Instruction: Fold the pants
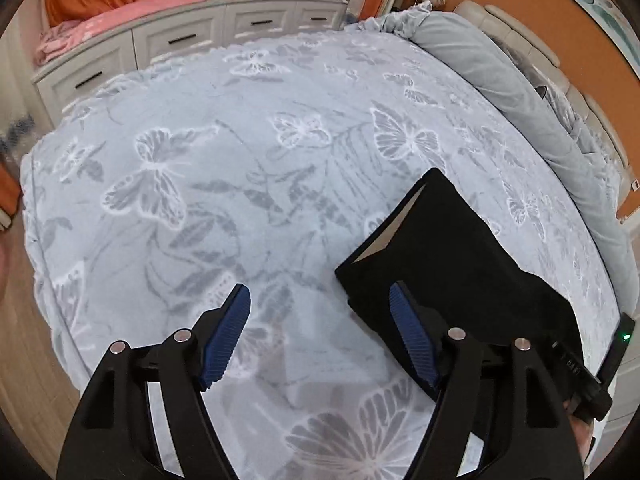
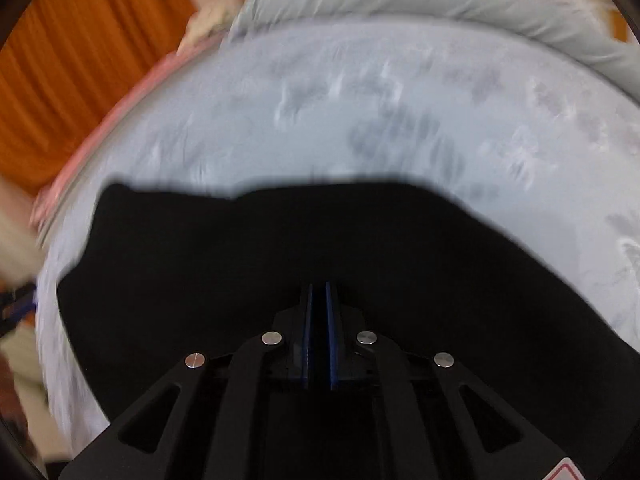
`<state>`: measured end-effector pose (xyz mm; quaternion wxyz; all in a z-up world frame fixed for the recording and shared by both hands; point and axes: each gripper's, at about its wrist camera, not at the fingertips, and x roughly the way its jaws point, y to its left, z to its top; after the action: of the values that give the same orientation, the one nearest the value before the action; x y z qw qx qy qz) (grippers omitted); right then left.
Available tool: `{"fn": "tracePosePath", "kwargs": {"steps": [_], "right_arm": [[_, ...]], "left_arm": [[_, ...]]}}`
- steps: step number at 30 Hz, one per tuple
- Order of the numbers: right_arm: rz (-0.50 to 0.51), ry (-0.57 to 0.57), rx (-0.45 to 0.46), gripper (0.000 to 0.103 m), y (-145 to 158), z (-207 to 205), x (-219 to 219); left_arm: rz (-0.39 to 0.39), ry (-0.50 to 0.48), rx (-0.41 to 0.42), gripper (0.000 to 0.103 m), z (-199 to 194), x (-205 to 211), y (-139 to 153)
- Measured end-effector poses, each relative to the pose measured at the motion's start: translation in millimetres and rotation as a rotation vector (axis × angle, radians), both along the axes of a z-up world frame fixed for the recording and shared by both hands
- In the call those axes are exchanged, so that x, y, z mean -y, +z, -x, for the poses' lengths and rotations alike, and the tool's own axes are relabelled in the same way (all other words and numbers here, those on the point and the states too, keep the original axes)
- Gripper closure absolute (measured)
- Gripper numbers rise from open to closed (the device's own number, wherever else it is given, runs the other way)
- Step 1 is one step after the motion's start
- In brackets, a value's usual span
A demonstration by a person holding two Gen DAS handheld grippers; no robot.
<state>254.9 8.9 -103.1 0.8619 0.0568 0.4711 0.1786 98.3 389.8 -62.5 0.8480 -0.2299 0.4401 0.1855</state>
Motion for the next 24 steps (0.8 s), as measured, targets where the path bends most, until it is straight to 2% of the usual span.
{"fn": "tracePosePath", "kwargs": {"steps": [2,4,6,8,10,12,13,16,19,21,24], "right_arm": [[-0.085,0.037,0.053,0.093,24,13,-18],[-0.116,0.112,0.069,0.093,42,20,-52],[-0.113,0.18,0.047,0.093,41,18,-88],[-0.064,0.229,0.002,0.093,23,3,-133],[0.017,0.218,-0.071,0.093,-12,-17,-170],[0.036,0.159,0.015,0.094,-12,-29,-187],[0.049,0.133,-0.006,0.094,-13,-39,-196],[0.074,0.121,0.012,0.097,5,-40,-208],[-0.088,0.15,0.118,0.098,40,-7,-168],[-0.074,0.116,0.141,0.098,52,12,-124],[0.013,0.023,0.048,0.098,34,36,-28]], "left_arm": [[-0.032,-0.003,0.019,0.033,2,3,7],[-0.087,0.0,0.036,0.033,4,7,15],[-0.128,-0.006,0.044,0.032,3,11,21],[-0.127,-0.026,0.052,0.029,2,14,23],[-0.121,-0.035,0.057,0.025,3,17,24],[-0.131,-0.048,0.058,0.025,2,21,24],[-0.146,-0.058,0.057,0.025,1,24,24],[-0.19,-0.072,0.055,0.025,-4,33,23],[-0.195,-0.112,0.055,0.025,-7,45,23],[-0.207,-0.141,0.058,0.024,-6,54,24],[-0.214,-0.187,0.045,0.02,-8,70,22]]}}
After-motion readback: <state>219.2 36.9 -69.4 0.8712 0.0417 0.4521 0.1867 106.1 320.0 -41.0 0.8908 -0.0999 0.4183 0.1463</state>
